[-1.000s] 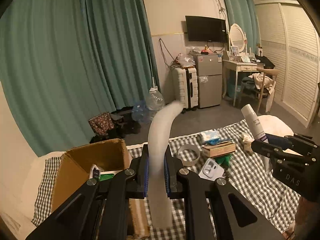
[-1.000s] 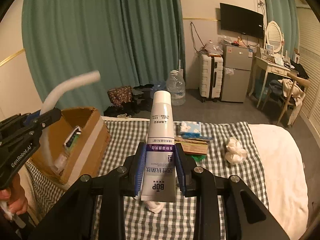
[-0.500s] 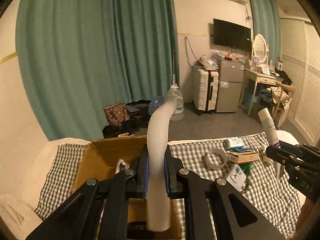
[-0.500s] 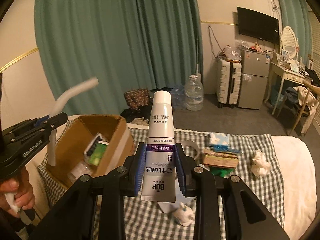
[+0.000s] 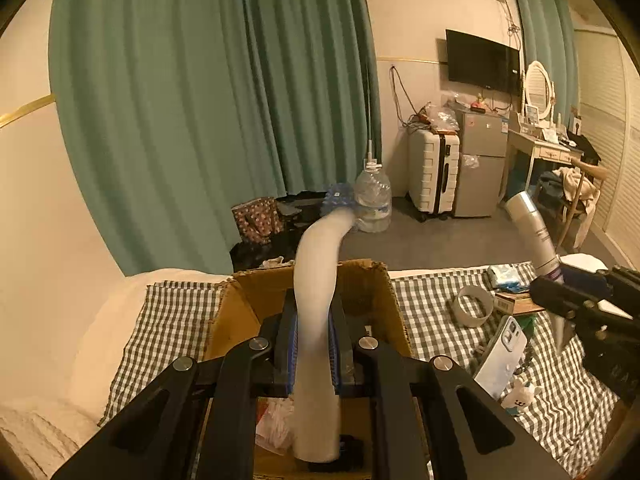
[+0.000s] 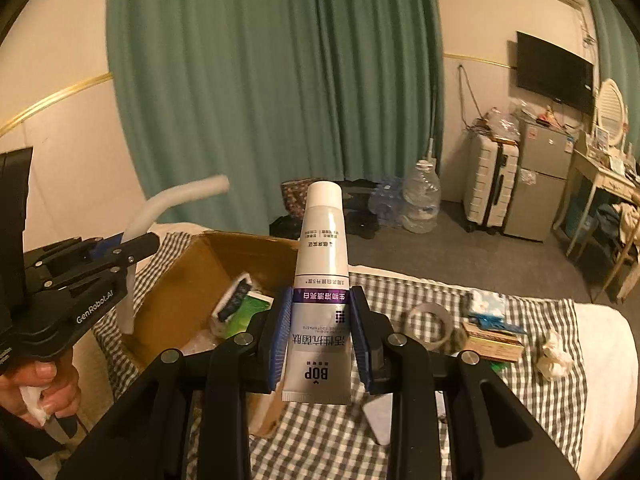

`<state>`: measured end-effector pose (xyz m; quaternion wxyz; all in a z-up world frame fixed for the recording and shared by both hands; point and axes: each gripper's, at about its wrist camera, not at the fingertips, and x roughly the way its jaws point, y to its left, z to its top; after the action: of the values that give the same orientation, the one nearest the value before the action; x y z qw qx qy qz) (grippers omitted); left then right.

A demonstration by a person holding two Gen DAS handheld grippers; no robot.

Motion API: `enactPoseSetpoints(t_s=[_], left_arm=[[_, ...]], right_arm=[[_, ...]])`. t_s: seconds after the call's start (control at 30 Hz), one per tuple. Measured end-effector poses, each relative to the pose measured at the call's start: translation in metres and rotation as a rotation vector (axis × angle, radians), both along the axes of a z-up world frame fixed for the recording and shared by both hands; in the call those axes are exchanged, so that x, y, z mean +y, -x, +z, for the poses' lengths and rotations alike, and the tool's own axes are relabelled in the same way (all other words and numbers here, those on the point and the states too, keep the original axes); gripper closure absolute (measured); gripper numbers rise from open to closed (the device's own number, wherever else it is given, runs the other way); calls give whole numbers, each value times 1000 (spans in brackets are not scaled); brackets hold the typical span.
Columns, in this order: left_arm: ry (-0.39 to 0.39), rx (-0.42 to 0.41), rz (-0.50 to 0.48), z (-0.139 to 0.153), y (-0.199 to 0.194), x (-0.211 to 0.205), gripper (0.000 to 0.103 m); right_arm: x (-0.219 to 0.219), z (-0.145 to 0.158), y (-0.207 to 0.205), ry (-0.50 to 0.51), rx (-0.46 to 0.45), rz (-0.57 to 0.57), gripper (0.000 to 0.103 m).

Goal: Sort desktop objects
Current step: 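Carry the curved tube and toothpaste over the cardboard box with both tools, then open left tool to drop the curved tube while right tool drops the toothpaste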

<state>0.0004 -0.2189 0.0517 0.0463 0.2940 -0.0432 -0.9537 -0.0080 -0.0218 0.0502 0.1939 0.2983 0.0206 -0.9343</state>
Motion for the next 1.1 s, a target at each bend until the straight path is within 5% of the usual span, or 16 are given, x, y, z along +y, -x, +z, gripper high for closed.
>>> enactPoseSetpoints(t_s=[0.33,0.8,1.1], left_arm=[[-36,-23,49,-7,0,-36,91],[-78,-213,101,-69,39,-63,91],[-70,-246,75,-85,48,-56,89]], right_arm=[[-60,-11,9,-36,-11,87,75],[-101,-74,37,-77,-119,140,75],[-111,-113,57,-72,-205,160,75]])
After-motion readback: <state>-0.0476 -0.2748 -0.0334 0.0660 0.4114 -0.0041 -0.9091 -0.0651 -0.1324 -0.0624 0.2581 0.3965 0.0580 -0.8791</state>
